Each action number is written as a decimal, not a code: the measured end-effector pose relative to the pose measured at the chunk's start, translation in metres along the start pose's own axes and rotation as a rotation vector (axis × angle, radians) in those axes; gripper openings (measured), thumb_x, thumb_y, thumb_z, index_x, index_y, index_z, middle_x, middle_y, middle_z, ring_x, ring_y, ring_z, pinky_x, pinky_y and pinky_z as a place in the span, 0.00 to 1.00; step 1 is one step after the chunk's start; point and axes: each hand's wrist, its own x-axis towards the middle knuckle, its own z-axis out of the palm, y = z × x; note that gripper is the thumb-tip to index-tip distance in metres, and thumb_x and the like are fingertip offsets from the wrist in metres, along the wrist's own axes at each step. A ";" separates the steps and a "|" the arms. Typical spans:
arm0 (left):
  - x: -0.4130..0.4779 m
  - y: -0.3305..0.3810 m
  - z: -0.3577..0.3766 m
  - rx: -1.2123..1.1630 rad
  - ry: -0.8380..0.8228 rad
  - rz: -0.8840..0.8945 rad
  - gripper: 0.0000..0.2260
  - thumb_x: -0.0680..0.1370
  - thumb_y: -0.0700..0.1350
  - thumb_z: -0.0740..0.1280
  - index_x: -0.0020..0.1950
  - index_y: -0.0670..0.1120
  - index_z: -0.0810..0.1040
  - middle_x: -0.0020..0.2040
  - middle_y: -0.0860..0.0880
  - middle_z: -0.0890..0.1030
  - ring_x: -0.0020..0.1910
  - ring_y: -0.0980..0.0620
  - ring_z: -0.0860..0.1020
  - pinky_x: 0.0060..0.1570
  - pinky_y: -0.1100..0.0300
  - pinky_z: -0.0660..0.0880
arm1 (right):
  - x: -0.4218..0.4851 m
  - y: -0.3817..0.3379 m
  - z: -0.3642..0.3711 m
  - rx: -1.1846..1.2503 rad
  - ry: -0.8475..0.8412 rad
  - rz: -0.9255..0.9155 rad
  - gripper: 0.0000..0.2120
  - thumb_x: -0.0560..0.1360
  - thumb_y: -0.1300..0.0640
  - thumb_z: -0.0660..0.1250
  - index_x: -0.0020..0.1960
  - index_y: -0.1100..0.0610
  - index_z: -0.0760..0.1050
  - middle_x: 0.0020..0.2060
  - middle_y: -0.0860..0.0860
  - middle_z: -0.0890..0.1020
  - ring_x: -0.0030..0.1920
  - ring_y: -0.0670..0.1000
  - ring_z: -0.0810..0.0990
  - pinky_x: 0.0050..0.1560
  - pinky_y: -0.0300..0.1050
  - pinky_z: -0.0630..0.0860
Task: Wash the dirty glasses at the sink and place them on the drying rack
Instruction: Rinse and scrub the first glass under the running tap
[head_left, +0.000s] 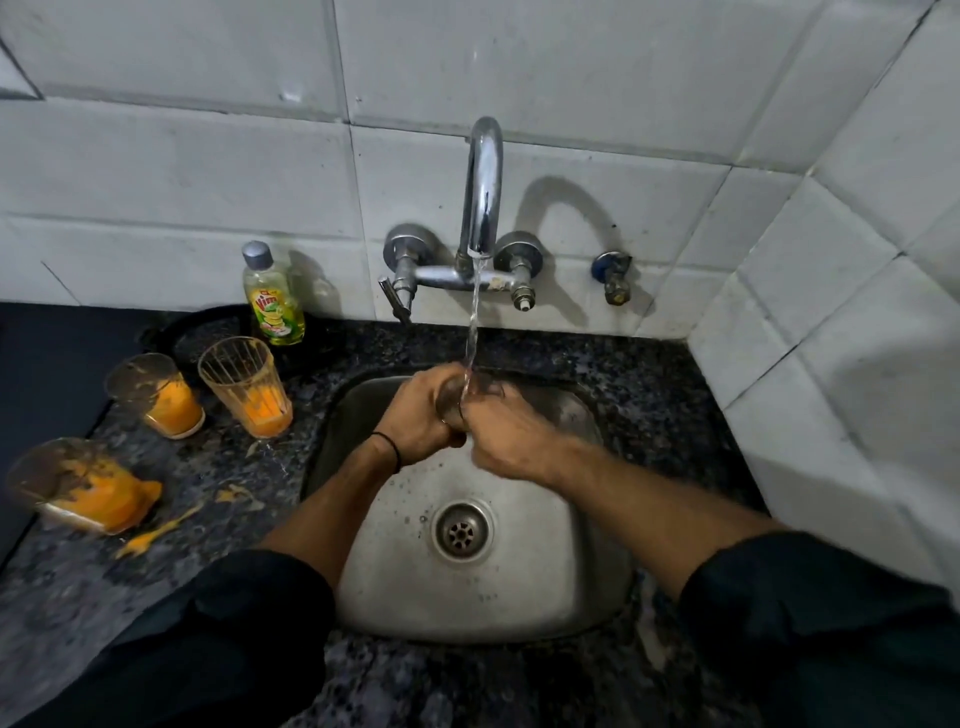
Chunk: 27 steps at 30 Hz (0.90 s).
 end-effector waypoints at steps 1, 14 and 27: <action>-0.003 0.003 0.004 0.008 0.072 0.032 0.14 0.67 0.38 0.71 0.51 0.47 0.80 0.46 0.54 0.83 0.46 0.57 0.80 0.47 0.64 0.77 | 0.003 -0.012 0.007 0.241 0.011 0.158 0.16 0.74 0.65 0.64 0.61 0.57 0.75 0.57 0.58 0.80 0.61 0.60 0.78 0.59 0.52 0.75; -0.014 -0.001 0.004 0.013 0.027 -0.096 0.18 0.66 0.32 0.72 0.50 0.50 0.80 0.42 0.54 0.83 0.39 0.63 0.81 0.38 0.68 0.77 | 0.005 0.007 0.005 -0.169 -0.033 -0.142 0.23 0.75 0.66 0.63 0.69 0.57 0.72 0.67 0.55 0.77 0.70 0.55 0.72 0.78 0.60 0.53; -0.014 -0.012 -0.008 0.065 -0.212 -0.170 0.28 0.60 0.34 0.75 0.58 0.51 0.80 0.48 0.56 0.83 0.46 0.59 0.81 0.43 0.61 0.79 | 0.005 0.012 0.014 -0.439 -0.013 -0.328 0.23 0.75 0.66 0.63 0.68 0.53 0.72 0.65 0.50 0.78 0.73 0.51 0.69 0.79 0.61 0.39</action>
